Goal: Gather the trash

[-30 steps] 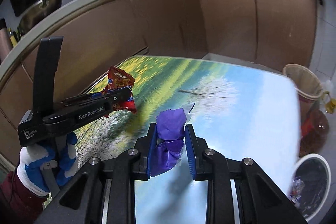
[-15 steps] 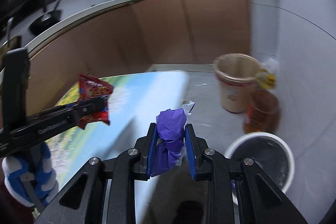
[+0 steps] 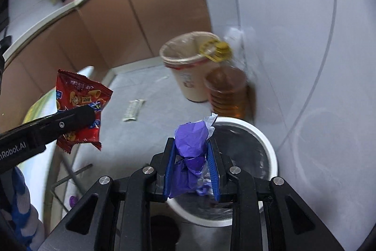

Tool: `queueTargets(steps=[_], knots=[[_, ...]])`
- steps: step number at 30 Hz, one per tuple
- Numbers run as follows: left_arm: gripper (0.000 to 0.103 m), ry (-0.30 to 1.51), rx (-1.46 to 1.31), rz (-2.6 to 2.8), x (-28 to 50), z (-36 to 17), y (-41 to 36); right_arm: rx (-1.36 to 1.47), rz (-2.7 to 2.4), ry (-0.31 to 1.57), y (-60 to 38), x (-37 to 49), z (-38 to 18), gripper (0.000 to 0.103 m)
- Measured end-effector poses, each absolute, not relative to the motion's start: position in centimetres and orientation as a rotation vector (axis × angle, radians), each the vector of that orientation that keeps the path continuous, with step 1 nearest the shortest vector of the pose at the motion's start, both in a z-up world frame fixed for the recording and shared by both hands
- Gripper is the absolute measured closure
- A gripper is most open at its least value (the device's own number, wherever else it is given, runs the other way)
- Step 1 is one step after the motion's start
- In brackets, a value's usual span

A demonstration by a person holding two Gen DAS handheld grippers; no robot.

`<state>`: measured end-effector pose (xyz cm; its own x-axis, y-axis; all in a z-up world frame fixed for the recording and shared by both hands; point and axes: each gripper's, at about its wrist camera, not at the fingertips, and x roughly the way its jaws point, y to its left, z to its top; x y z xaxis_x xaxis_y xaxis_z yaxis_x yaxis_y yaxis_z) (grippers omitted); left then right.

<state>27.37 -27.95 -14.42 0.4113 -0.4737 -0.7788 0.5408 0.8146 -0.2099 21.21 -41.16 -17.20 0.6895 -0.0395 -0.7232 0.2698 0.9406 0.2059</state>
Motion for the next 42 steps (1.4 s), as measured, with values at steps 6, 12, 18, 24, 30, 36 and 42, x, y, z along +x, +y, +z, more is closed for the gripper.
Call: queueTargets(steps=[6, 12, 18, 24, 30, 36, 42], knots=[[0.068, 1.057, 0.082, -0.625, 29.2, -18.8, -31.6, 0.331, -0.231, 0.839, -44.3, 22.3, -20.6, 0.073], [0.054, 1.099, 0.067, -0.64, 29.3, -20.6, -33.0, 0.331, -0.267, 0.861, -45.8, 22.5, -22.4, 0.058], [0.053, 1.07, 0.052, -0.621, 28.1, -19.2, -31.3, 0.308, -0.286, 0.851, -44.7, 21.0, -21.5, 0.052], [0.053, 0.955, 0.065, -0.562, 24.7, -14.8, -27.2, 0.246, -0.298, 0.784, -41.8, 18.1, -17.9, 0.041], [0.053, 0.792, 0.054, -0.482, 19.9, -9.4, -21.6, 0.186, -0.306, 0.689, -37.9, 14.0, -13.1, 0.029], [0.05, 0.595, 0.089, -0.418, 13.9, -4.1, -16.6, 0.111, -0.276, 0.589, -33.6, 9.5, -8.3, 0.019], [0.022, 0.445, 0.081, -0.357, 8.6, -0.3, -12.2, 0.052, -0.229, 0.493, -29.2, 5.1, -4.1, 0.006]])
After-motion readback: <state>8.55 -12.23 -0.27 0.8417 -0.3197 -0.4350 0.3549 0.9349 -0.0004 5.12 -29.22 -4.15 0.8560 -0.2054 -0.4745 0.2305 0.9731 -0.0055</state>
